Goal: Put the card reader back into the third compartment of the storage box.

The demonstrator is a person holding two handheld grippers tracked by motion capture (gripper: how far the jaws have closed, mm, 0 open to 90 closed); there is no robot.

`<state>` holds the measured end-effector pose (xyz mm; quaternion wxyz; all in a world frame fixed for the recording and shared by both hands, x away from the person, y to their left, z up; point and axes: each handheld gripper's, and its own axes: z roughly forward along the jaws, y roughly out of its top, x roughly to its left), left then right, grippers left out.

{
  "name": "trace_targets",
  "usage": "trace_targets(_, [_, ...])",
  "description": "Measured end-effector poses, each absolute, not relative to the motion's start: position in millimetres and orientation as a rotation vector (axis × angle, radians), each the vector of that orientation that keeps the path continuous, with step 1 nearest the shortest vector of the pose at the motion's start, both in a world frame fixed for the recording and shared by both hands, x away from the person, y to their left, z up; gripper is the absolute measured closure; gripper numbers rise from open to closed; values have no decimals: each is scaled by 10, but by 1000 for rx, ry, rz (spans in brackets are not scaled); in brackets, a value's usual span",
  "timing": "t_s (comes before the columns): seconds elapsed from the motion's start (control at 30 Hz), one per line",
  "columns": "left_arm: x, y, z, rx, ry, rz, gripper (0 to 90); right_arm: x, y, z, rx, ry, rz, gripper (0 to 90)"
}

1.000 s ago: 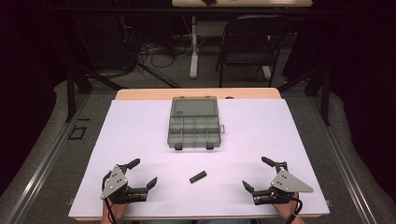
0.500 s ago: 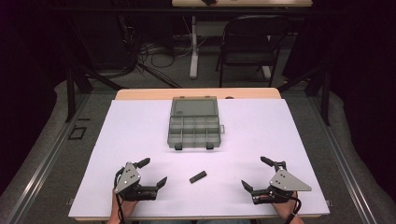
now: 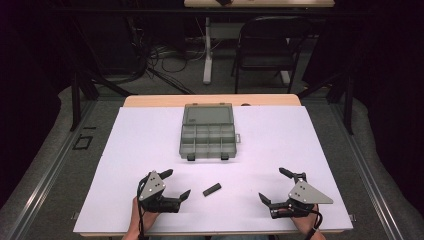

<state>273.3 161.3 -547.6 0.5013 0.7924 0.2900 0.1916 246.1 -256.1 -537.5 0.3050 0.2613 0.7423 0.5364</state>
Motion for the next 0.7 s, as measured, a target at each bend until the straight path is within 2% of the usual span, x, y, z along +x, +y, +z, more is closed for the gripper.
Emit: trace_targets(0.7, [2840,1272,-5510,1999,764,445,98,2511,-2562,-5409,715,1999,1395,0])
